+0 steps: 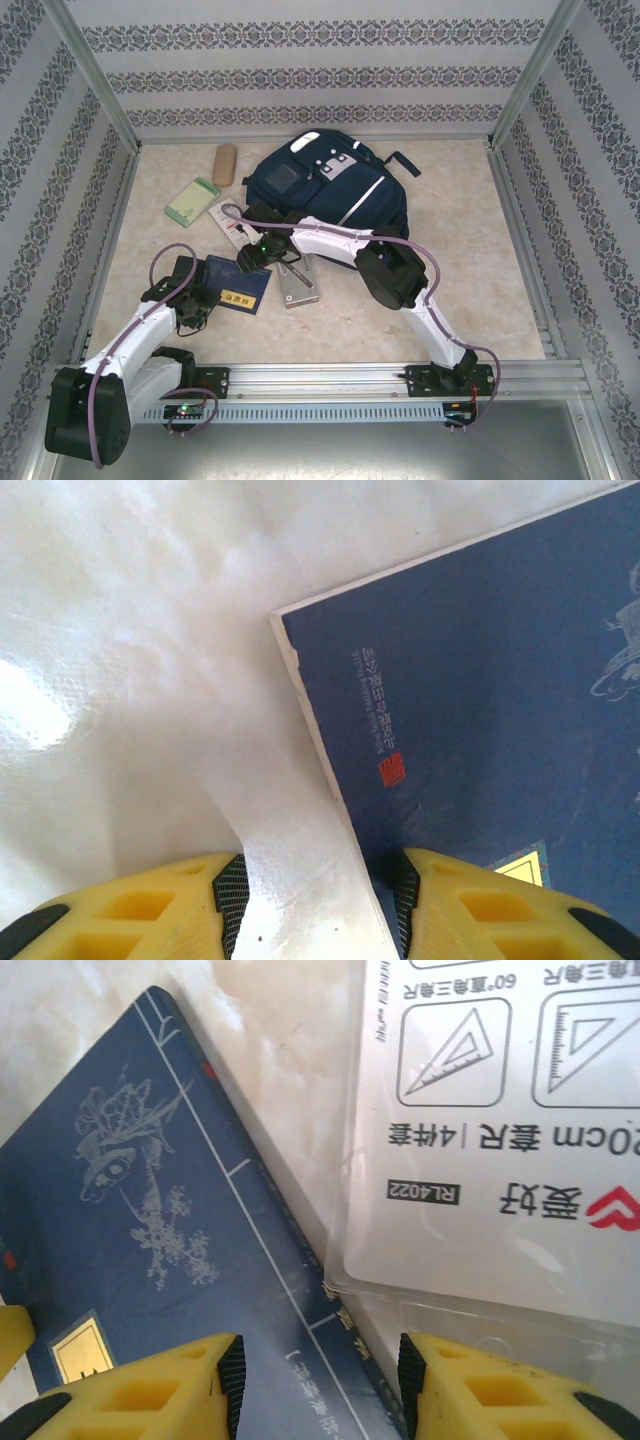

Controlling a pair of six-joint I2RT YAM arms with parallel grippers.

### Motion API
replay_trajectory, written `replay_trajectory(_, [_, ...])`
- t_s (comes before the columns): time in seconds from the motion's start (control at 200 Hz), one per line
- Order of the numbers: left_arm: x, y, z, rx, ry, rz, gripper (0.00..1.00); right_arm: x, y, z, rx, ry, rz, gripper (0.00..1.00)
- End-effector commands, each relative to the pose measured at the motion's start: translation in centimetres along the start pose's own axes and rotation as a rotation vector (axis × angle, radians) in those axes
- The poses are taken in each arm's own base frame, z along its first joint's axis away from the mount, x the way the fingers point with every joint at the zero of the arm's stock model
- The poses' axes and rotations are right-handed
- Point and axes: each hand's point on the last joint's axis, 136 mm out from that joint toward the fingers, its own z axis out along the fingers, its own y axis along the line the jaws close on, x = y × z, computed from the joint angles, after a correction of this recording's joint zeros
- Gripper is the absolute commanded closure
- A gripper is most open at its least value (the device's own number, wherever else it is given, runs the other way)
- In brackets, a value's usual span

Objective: Pack books, pencil case, and school supplies into a backpack

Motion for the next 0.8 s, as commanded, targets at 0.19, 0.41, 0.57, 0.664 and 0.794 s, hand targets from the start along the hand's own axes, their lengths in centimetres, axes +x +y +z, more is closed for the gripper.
replay_trajectory(0.19, [-0.1, 1.0, 1.5, -0.032, -0.017, 0.041, 0.53, 3.3, -1.5, 1.4, 0.023, 0.108, 0.011, 0.54])
replay_trajectory(0.41, [-0.1, 0.2, 1.7, -0.013, -0.006, 0.053, 0.54, 5.7, -0.4, 2.8, -0.027, 0.202, 0.000, 0.54])
replay_trajectory(0.57, [0.3, 0.5, 2.2, -0.020, 0.013, 0.051, 0.60, 5.8, 1.8, 2.6, -0.150, 0.230, -0.015, 0.55])
replay_trajectory(0.664, [0.4, 0.4, 2.3, -0.012, 0.018, 0.050, 0.66, 5.2, 4.1, 1.4, -0.273, 0.225, -0.020, 0.57])
replay_trajectory(0.794, [0.5, 0.4, 2.3, -0.008, 0.022, 0.047, 0.70, 4.1, 6.9, -0.7, -0.428, 0.213, -0.004, 0.62])
